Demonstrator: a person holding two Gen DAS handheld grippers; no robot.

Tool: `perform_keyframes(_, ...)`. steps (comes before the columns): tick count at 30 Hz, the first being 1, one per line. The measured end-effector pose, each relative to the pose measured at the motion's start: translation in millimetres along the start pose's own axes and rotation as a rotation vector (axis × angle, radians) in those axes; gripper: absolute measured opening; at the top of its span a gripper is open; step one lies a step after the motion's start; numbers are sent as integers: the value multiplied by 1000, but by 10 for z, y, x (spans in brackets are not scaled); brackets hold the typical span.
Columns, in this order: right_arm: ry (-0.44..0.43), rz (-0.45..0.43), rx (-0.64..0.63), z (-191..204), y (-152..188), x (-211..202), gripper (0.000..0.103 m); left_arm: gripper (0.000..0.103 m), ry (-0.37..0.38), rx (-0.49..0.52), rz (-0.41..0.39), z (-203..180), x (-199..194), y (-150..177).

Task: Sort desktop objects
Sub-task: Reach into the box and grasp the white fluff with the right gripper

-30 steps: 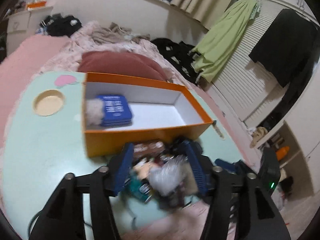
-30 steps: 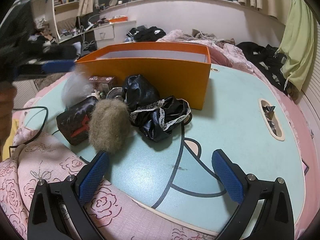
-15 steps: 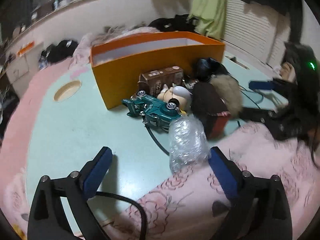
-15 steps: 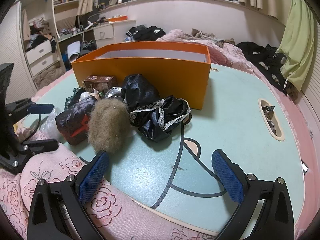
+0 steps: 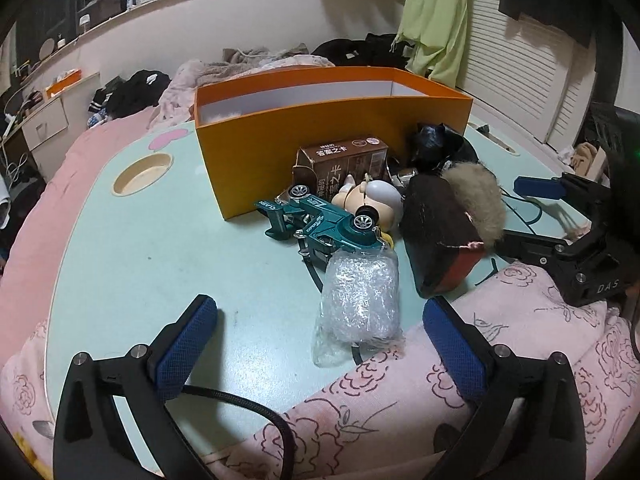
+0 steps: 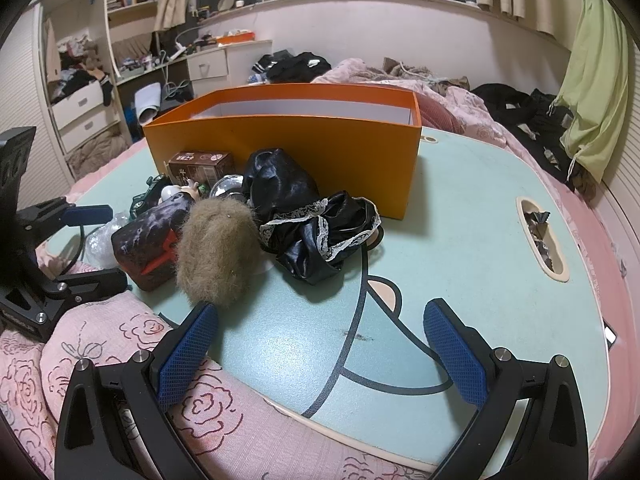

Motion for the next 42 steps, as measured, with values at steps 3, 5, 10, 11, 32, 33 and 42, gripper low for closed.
perform_keyframes(3, -1, 0, 1, -1, 0, 0, 103, 103, 1, 0, -1, 8, 15, -3)
perform_keyframes(5, -8, 2, 6, -8, -2, -8, 103, 103, 1, -1, -1, 7, 16, -2)
perform_keyframes(10, -163, 30, -9, 149, -136, -134, 98, 103, 3, -3, -4, 7, 13, -4)
perform_keyframes(11, -187, 15, -21, 209, -226, -204, 97, 103, 3, -3, -5, 6, 12, -5)
perform_keyframes(32, -329, 360, 306, 896, -1751, 1274, 24, 103, 13, -13, -34, 3, -17, 10)
perform_keyframes(33, -337, 376, 307, 916, -1721, 1313, 19, 103, 14, -14, -35, 0, -21, 12)
perform_keyframes(42, -478, 216, 360, 744, -1881, 933, 6, 103, 16, -18, -40, -23, -43, 20)
Point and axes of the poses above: each gripper's, at about its wrist camera, not at the fingertips, and x roughly the way its jaws point, z to its left, y to its underside, the point moved 7 cm from there along x, roughly the way its jaws point, and after that the axes turned 2 degrees about -y, right-handed, at the moved point
